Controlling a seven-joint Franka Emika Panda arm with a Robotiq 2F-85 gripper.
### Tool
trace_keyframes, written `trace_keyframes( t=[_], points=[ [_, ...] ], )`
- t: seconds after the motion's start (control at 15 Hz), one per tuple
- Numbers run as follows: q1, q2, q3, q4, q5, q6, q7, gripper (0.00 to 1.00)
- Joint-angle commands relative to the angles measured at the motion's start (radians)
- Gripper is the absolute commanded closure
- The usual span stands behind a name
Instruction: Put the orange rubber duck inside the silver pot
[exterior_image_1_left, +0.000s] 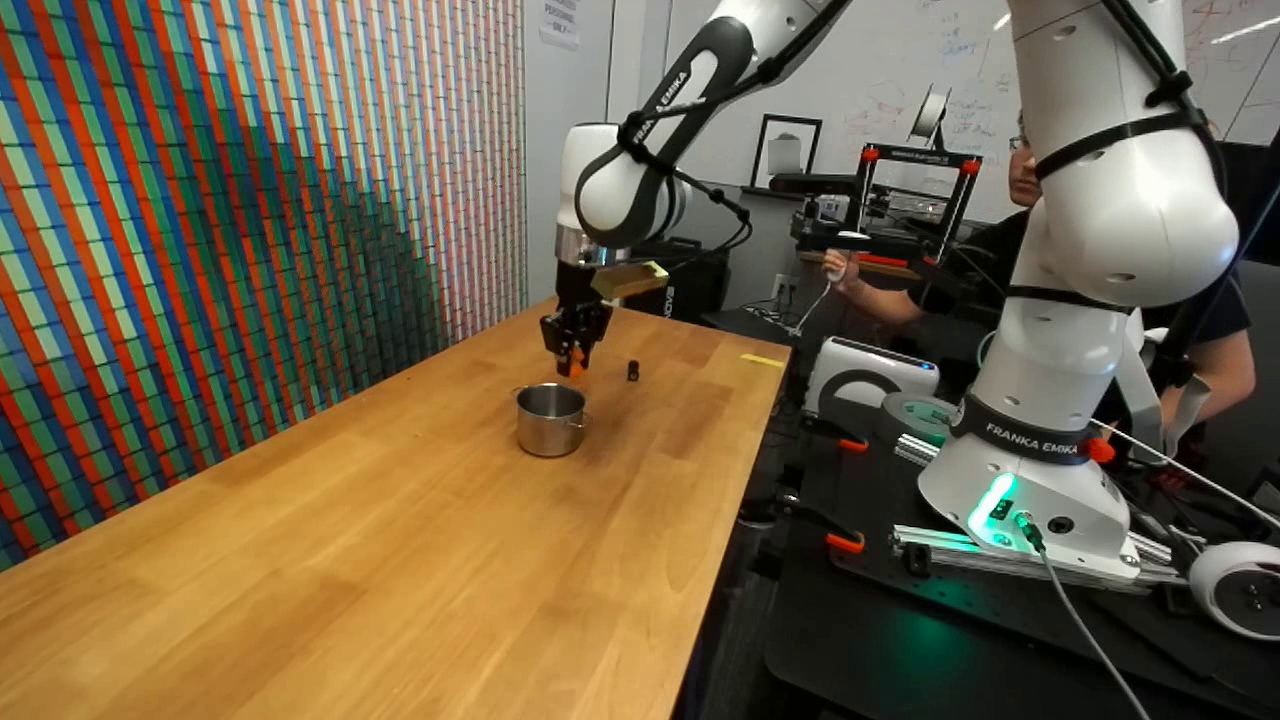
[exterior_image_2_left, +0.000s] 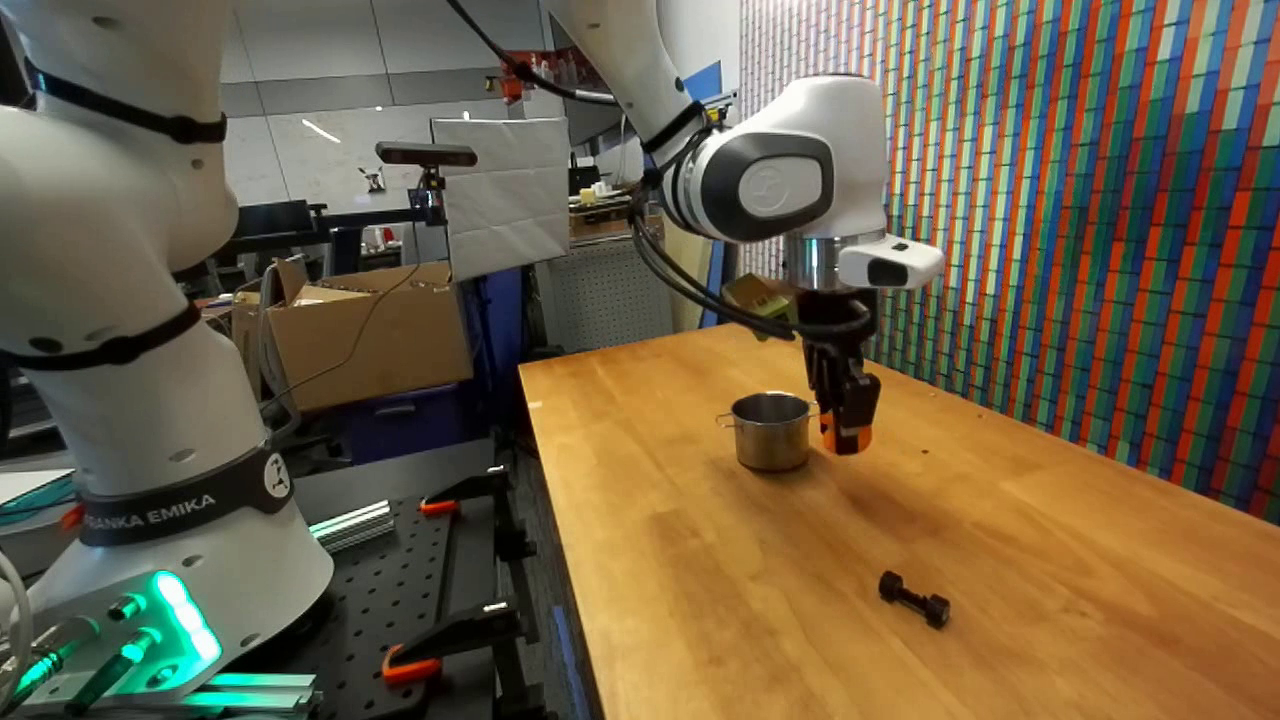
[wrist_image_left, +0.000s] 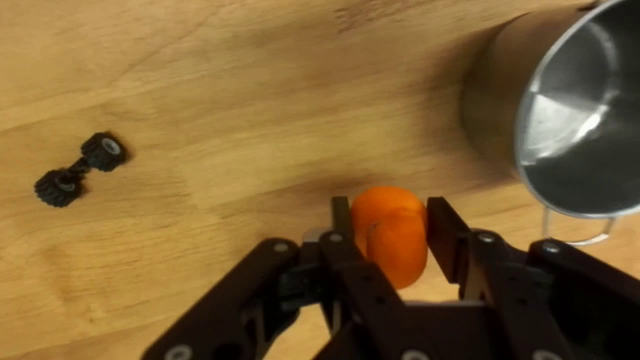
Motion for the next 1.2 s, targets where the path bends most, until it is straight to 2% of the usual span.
trace_keyframes(
  t=[0.0,0.13,0.33,0.67,0.93,1.0,1.07,1.13],
  points=[
    [-0.012,-0.153,0.048,-0.047,0.093,-0.119,-0.034,0.83],
    [0.003,-0.192,0.059,-0.055,0.121,-0.168,-0.022,0.83],
    [0.028,-0.213,0.069,-0.073,0.14,-0.179,0.002,0.83],
    [0.076,-0.157,0.074,-0.078,0.127,-0.138,0.055,0.83],
    [0.103,-0.092,0.073,-0.038,0.126,-0.097,0.093,0.83],
    [0.11,-0.078,0.068,-0.027,0.116,-0.089,0.103,0.76],
    [0.112,-0.069,0.066,-0.017,0.116,-0.08,0.109,0.33],
    [0.114,-0.06,0.062,-0.005,0.113,-0.077,0.115,0.32]
  ],
)
